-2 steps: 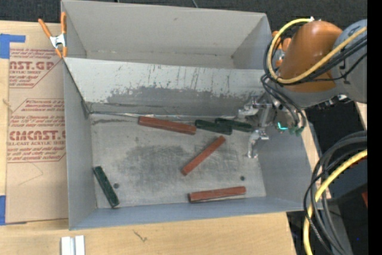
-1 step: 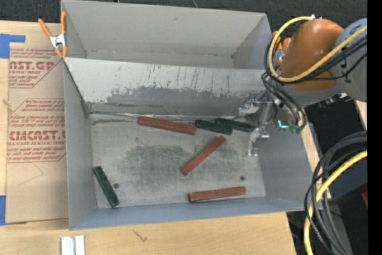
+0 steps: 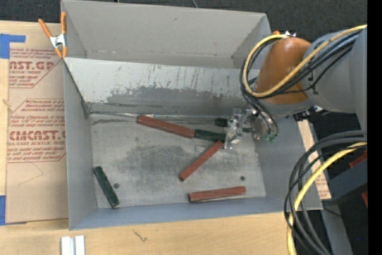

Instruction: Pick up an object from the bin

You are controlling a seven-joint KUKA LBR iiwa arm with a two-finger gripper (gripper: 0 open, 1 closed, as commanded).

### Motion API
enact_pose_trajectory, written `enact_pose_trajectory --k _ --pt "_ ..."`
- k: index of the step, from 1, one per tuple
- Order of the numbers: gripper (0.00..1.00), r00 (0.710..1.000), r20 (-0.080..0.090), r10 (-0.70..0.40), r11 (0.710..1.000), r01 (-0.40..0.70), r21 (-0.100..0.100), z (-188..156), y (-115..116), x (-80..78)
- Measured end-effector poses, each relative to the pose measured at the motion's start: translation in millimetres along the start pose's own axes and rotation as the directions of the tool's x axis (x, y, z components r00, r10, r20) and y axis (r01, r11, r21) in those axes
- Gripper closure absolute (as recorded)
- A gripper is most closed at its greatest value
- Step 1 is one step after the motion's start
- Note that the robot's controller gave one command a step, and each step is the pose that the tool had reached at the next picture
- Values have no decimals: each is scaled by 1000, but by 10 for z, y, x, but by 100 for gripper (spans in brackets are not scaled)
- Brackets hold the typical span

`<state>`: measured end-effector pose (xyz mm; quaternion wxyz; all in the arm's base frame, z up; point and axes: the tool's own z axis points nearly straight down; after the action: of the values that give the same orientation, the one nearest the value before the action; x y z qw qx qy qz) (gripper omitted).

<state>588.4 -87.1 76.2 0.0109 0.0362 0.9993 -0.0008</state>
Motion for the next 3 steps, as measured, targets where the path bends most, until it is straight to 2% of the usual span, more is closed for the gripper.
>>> enact_pose_trajectory --k 1,2,3 --pt "0 1000 -24 -1 1000 1 0 37 -2 57" --pt "0 1000 -23 -1 1000 1 0 37 -1 57" --pt "100 921 -1 -390 921 390 0 -12 688 204"
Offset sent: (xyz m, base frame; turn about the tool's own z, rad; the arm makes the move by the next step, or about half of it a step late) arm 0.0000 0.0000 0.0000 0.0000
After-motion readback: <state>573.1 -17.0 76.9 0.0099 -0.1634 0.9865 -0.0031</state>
